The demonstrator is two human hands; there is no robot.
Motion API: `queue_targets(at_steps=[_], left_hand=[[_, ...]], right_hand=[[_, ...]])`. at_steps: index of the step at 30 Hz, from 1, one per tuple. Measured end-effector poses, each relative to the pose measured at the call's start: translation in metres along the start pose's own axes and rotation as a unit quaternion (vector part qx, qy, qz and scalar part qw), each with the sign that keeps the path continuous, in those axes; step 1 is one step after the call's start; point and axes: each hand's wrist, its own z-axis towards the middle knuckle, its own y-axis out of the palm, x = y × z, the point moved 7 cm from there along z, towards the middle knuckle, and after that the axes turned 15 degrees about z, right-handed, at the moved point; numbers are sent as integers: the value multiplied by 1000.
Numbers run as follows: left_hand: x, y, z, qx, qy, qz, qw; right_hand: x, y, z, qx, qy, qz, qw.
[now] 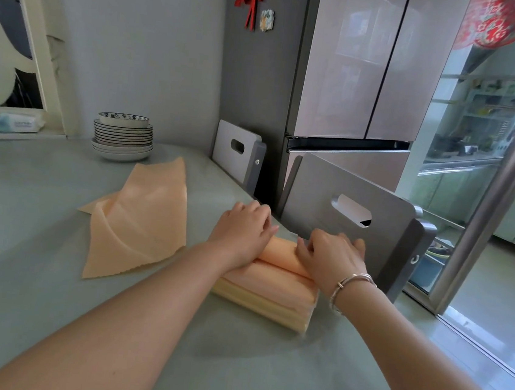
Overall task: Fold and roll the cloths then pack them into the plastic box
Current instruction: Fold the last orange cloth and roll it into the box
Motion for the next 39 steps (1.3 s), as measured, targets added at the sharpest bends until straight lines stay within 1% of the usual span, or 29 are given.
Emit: queue_targets(at_steps=[1, 3, 5, 6, 8, 11, 13, 15, 17, 20, 22, 24, 26, 28, 29, 30, 31, 33, 36, 37, 39], left_hand=[[1, 3, -2, -15, 6, -12, 1000], [3, 18, -9, -103, 17, -7, 995], [2, 31, -14, -192, 11, 9, 981], [1, 35, -13, -225, 8, 16, 974], [1, 38, -9, -266, 11, 29, 963], [2, 43, -8, -302, 12, 32, 953], [0, 45, -9, -288, 1, 17, 958], [-3, 42, -5, -232, -15, -28, 972], [-12, 27, -4, -161, -51, -108, 980], [-37, 4, -9, -94, -106, -192, 971], [-58, -13, -21, -68, -130, -214, 966], [-81, -27, -40, -49, -153, -221, 962], [-115, -36, -70, -35, -181, -219, 958], [-147, -37, -102, -38, -208, -204, 956], [-175, -37, -132, -40, -235, -192, 952], [-199, -35, -156, -48, -257, -178, 949], [-214, -32, -170, -56, -272, -168, 946], [-267, -33, -227, -58, -327, -140, 933], [-323, -36, -302, -54, -372, -85, 923], [-332, -38, -320, -46, -374, -60, 924], [-337, -42, -335, -35, -349, -11, 936]], right_hand=[[0, 2, 2, 0, 5, -12, 1000], [5, 9, 3, -24, 15, -18, 999], [11, 22, 3, -82, 34, 15, 996], [14, 28, 3, -119, 46, 24, 992], [16, 35, 5, -177, 58, 6, 982], [16, 39, 7, -228, 62, -35, 971], [15, 39, 8, -237, 61, -41, 969], [14, 37, 7, -225, 59, -14, 972], [9, 28, 6, -188, 48, 26, 981], [-4, 11, 7, -133, 30, 73, 988], [-23, 3, 4, -114, 7, 82, 990], [-51, 0, 0, -110, -33, 79, 990], [-89, 10, -3, -112, -81, 76, 987], [-124, 23, -9, -111, -122, 87, 982], [-156, 40, -16, -123, -150, 103, 976], [-180, 53, -23, -139, -162, 117, 970], [-190, 62, -27, -150, -166, 127, 966], [-239, 93, -43, -187, -193, 140, 953], [-278, 130, -56, -205, -176, 147, 952], [-286, 139, -56, -203, -162, 148, 954], [-296, 156, -49, -183, -124, 128, 967]])
